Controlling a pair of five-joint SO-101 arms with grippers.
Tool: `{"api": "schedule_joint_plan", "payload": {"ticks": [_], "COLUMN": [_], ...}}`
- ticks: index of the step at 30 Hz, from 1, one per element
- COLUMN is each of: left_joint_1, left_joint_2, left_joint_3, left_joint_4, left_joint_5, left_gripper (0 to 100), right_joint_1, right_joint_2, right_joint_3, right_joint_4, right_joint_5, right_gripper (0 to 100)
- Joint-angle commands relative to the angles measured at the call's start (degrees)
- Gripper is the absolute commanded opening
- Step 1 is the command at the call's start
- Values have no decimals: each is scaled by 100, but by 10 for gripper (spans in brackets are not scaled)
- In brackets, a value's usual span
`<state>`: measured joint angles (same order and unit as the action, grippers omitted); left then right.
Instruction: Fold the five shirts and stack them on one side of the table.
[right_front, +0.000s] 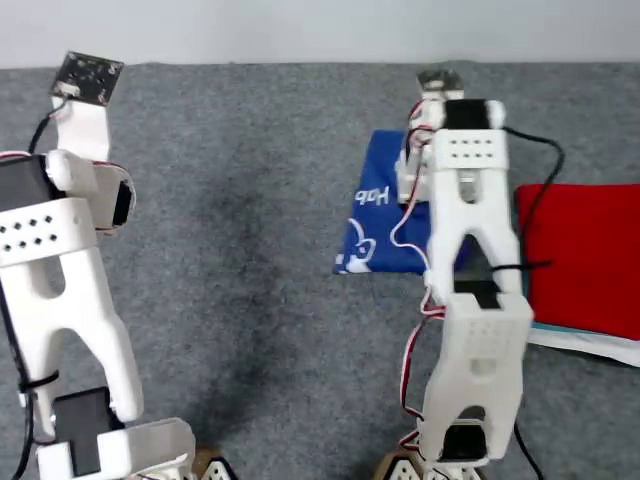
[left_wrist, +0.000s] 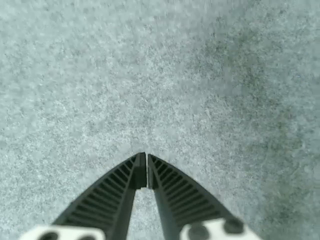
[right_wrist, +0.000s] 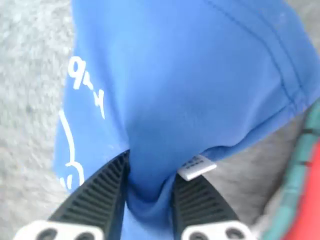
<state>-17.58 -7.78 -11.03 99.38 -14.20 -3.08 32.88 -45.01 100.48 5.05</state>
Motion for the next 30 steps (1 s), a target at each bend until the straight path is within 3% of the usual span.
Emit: {"api": "schedule_joint_plan", "payload": {"ticks": [1, 14, 21, 30], "left_joint_1": [-35, -44, -35, -35], "left_joint_2": [-431, -695, -677, -677], "left_joint_3": [171, 321, 321, 453], "left_joint_4": [123, 123, 123, 123], "left_joint_5": [-35, -35, -9, -9], "left_gripper": [14, 14, 14, 14], "right_joint_1": [382, 1631, 2554, 3266], "right_joint_2": [-1059, -3064, -3240, -3222], "right_joint_3": [88, 1609, 1618, 1635], "right_joint_4": [251, 251, 224, -22], "right_joint_5": [712, 2171, 3121, 3701], "right_gripper": [10, 10, 10, 10]}}
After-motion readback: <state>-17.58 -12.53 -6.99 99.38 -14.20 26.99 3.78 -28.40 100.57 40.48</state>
